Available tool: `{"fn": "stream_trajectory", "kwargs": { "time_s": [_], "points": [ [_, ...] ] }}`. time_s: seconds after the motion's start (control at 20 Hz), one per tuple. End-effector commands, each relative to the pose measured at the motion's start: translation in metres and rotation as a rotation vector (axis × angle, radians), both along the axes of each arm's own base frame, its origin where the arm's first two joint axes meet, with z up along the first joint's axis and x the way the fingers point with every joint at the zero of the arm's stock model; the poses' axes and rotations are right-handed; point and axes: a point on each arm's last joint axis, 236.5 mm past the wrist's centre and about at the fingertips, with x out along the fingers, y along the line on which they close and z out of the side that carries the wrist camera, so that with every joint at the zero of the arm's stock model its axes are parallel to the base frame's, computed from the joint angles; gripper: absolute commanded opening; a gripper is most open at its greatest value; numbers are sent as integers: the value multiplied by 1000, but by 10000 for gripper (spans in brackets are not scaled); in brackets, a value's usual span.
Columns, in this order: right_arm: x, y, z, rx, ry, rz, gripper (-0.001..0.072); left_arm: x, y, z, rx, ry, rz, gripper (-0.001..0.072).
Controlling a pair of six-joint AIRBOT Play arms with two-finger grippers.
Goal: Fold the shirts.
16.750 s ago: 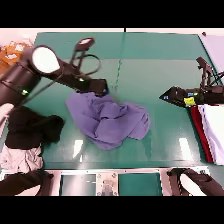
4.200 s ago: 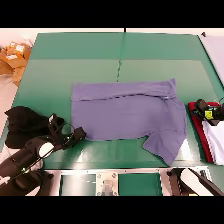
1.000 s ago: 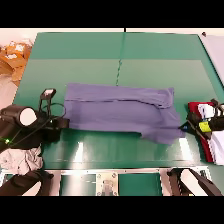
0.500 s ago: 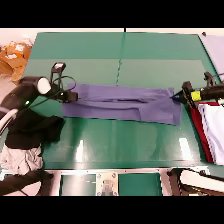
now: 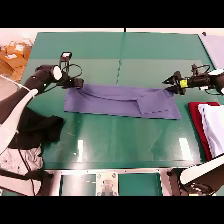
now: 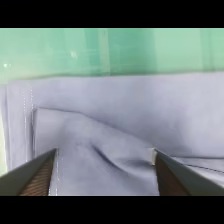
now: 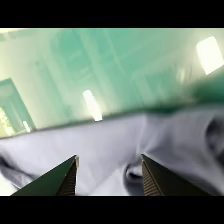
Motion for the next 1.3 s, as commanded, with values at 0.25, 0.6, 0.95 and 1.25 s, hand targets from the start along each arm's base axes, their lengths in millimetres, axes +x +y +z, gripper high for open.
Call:
{"fn": "stream_trajectory", "kwargs": {
  "time_s": [0.25,0.6,0.95,1.25],
  "points": [
    [-55,-91,7,-43,-46,161,622,1,67,23,42,108,167,695],
    [-80,-36,-45,110,-111,269,656,-10,19,33,-170,177,146,694],
    [-71,28,-31,159,-161,457,605,-18,-1,37,-243,209,97,655],
    [-63,41,11,148,-204,534,14,-16,-57,63,-456,174,-22,22]
  ]
}}
